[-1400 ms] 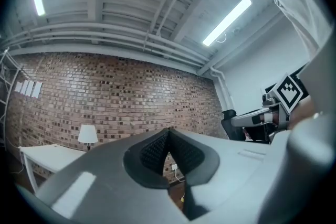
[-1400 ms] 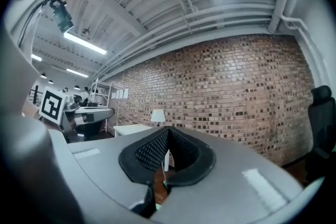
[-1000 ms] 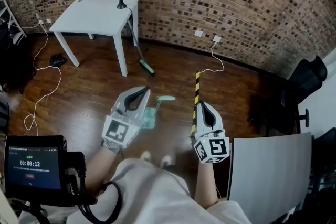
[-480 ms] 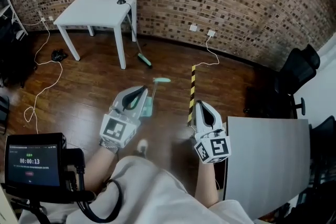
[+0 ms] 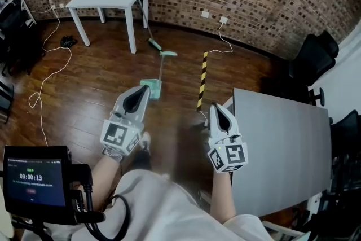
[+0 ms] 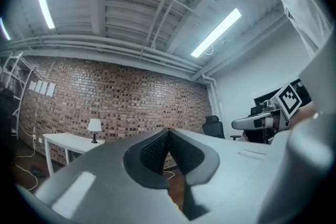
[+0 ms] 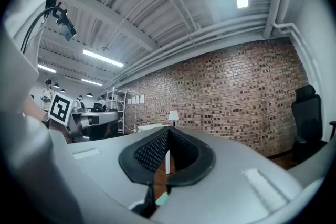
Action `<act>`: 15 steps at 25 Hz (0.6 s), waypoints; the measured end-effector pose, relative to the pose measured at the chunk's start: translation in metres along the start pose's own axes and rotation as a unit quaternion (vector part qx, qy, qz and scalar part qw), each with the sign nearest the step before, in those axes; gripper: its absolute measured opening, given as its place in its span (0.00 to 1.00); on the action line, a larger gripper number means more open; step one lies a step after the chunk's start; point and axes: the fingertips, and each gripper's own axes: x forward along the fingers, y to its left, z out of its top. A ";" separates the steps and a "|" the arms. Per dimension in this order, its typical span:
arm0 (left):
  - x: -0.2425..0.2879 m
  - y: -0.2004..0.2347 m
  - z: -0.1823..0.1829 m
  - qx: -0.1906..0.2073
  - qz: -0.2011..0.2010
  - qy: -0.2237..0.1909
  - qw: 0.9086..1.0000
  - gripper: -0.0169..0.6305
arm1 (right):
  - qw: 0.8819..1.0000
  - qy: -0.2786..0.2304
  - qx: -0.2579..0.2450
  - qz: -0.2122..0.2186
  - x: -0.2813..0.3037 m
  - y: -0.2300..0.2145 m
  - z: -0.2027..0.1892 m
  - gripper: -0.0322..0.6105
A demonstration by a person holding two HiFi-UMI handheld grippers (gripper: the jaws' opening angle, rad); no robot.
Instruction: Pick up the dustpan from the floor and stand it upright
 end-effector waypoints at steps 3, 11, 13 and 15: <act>-0.039 -0.016 0.017 -0.005 -0.013 -0.006 1.000 0.03 | 1.000 -0.009 0.004 -0.011 -0.029 0.021 0.010 0.07; -0.074 -0.021 0.022 0.011 -0.039 0.006 0.999 0.03 | 0.998 -0.012 0.020 -0.063 -0.058 0.036 0.004 0.07; -0.078 -0.021 0.021 0.019 -0.048 0.007 0.999 0.03 | 0.998 -0.012 0.017 -0.058 -0.055 0.044 0.003 0.07; -0.082 -0.017 0.020 0.019 -0.052 0.008 0.998 0.03 | 0.998 -0.012 0.017 -0.053 -0.048 0.055 0.003 0.07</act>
